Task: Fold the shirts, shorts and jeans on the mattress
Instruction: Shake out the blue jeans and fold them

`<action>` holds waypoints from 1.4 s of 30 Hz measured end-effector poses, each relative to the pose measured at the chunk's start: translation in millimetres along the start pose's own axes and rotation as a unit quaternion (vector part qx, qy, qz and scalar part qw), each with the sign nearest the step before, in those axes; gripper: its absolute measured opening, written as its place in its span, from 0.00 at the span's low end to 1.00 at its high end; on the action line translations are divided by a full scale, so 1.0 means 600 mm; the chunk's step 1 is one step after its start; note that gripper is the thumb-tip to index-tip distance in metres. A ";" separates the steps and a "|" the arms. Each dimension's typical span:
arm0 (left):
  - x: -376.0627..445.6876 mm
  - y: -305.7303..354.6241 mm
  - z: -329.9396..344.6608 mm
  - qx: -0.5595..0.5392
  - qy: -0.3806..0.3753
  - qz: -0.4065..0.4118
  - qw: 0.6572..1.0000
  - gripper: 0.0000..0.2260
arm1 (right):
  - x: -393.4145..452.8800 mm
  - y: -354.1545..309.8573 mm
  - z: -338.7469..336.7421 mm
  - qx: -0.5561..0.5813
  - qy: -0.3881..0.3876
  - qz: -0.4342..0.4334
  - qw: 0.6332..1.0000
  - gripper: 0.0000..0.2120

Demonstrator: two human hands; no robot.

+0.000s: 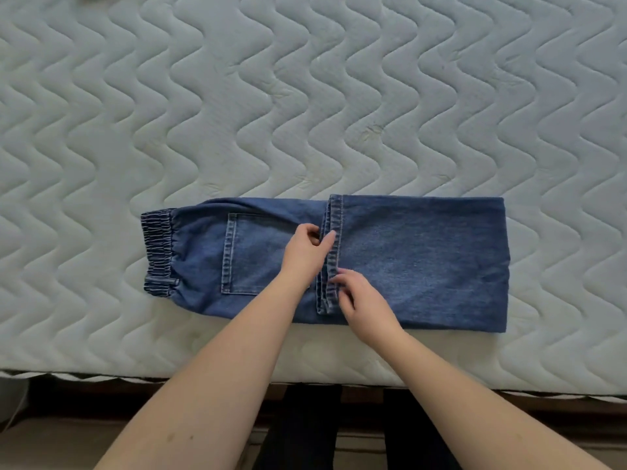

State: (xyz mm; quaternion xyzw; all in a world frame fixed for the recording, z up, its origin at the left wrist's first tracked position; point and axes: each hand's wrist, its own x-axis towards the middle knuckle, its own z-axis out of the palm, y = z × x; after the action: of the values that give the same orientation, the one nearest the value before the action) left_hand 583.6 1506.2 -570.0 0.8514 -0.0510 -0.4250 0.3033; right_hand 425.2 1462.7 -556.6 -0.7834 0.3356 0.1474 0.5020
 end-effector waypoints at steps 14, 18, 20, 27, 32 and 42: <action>-0.030 -0.022 0.005 0.116 0.020 0.017 0.993 0.12 | -0.048 0.088 -0.074 -0.141 0.070 -0.036 0.987 0.33; -0.010 0.002 -0.012 0.078 0.055 0.060 0.994 0.19 | -0.044 0.128 -0.080 -0.278 -0.014 -0.032 0.960 0.31; 0.000 0.022 -0.014 0.026 0.076 0.058 0.995 0.22 | -0.048 0.141 -0.083 -0.301 -0.025 -0.052 0.952 0.31; 0.030 0.058 -0.002 0.052 0.129 0.079 0.987 0.13 | -0.080 0.176 -0.096 -0.359 -0.017 -0.077 0.930 0.33; 0.023 0.055 0.011 0.122 0.152 0.136 0.971 0.18 | -0.097 0.197 -0.123 -0.333 0.090 -0.009 0.939 0.29; -0.018 0.142 0.148 0.302 0.004 0.452 0.839 0.20 | -0.094 0.249 -0.193 -0.091 0.240 0.137 0.957 0.32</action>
State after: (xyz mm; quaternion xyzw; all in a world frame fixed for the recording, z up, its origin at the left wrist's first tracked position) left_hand 524.1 1398.7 -555.0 0.7847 -0.5548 -0.2008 0.1901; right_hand 271.4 1340.8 -574.8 -0.7843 0.5360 0.0523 0.3081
